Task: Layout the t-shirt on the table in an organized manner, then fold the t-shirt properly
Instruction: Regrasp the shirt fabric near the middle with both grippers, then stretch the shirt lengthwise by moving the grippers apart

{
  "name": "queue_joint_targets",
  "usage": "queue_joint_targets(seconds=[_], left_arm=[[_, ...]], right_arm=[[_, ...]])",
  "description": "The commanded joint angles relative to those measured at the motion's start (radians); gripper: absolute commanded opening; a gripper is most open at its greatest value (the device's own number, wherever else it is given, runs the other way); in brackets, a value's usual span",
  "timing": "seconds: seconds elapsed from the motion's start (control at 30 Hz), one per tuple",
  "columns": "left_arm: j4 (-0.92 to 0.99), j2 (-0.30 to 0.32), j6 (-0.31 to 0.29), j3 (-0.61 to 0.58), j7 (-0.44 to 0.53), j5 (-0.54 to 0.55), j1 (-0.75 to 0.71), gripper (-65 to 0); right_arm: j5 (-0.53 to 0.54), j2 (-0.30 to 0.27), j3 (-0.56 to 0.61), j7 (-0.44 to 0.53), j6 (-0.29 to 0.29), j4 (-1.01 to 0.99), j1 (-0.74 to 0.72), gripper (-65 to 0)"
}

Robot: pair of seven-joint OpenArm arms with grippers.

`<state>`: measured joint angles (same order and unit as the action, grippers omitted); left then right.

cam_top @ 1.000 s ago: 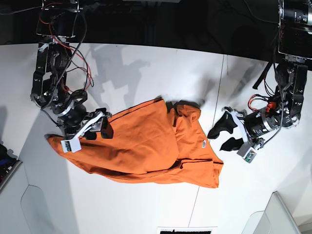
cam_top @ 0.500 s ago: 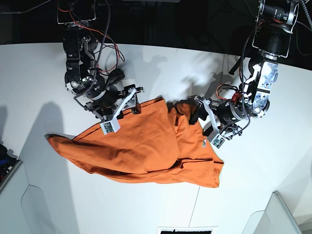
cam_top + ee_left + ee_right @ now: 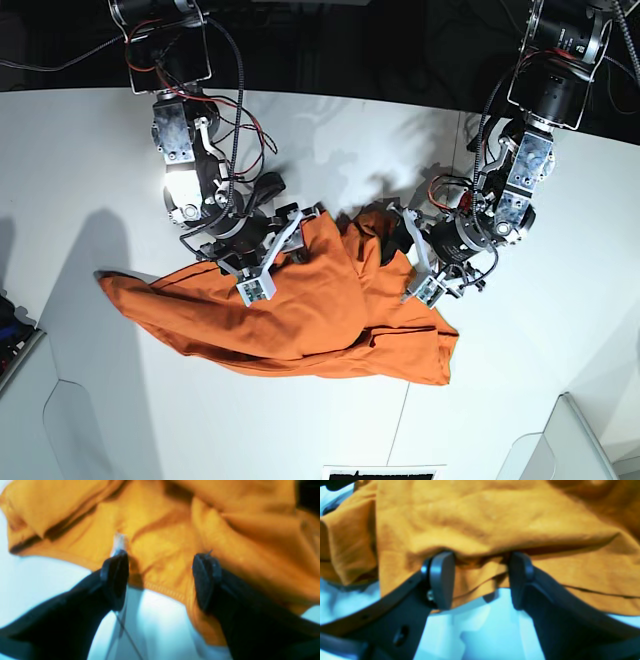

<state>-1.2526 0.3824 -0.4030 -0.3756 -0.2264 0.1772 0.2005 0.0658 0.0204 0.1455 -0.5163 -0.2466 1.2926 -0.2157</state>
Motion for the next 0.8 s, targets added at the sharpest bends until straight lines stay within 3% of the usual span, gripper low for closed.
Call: queue_joint_targets(seconds=[0.0, 0.03, 0.1, 0.2, 0.3, 0.5, 0.67, 0.77], left_arm=[[0.006, 0.008, 0.034, -0.014, 0.008, -0.038, 0.018, -23.3], [0.013, 0.008, 0.057, -0.031, 0.022, -0.067, 0.018, -25.2], [0.014, 0.008, 0.077, -0.055, 0.024, -0.123, 0.018, -36.3], [0.014, 0.008, 0.077, -0.069, 0.023, -0.191, 0.018, -64.3], [0.004, 0.009, 0.078, -0.069, -0.003, -0.192, 0.018, -65.0], [-0.145, 0.051, 0.078, -0.069, -0.069, -0.113, 0.006, -65.0], [-0.398, 0.168, 0.078, -0.067, -0.082, -0.072, -0.077, -65.0], [-0.566, 0.217, 0.079, -0.032, -0.082, -0.060, -0.146, -65.0]], right_arm=[[-0.003, 0.005, 0.001, -0.031, 0.008, 0.003, -0.009, -31.0], [-0.003, 0.005, 0.001, -0.032, 0.007, 0.003, -0.008, -31.0], [-0.005, 0.005, 0.001, -0.033, 0.007, 0.003, -0.008, -31.7], [-0.013, 0.012, 0.001, -0.029, 0.007, 0.003, -0.008, -45.3], [-0.035, 0.016, 0.001, -0.006, -0.005, 0.003, -0.009, -65.0], [-0.042, 0.015, 0.001, -0.010, -0.083, 0.037, -0.005, -65.0], [0.021, 0.003, 0.001, -0.069, -0.129, 0.249, 0.082, -65.0], [0.078, -0.035, 0.001, -0.081, -0.150, 0.420, 0.161, -65.0]])
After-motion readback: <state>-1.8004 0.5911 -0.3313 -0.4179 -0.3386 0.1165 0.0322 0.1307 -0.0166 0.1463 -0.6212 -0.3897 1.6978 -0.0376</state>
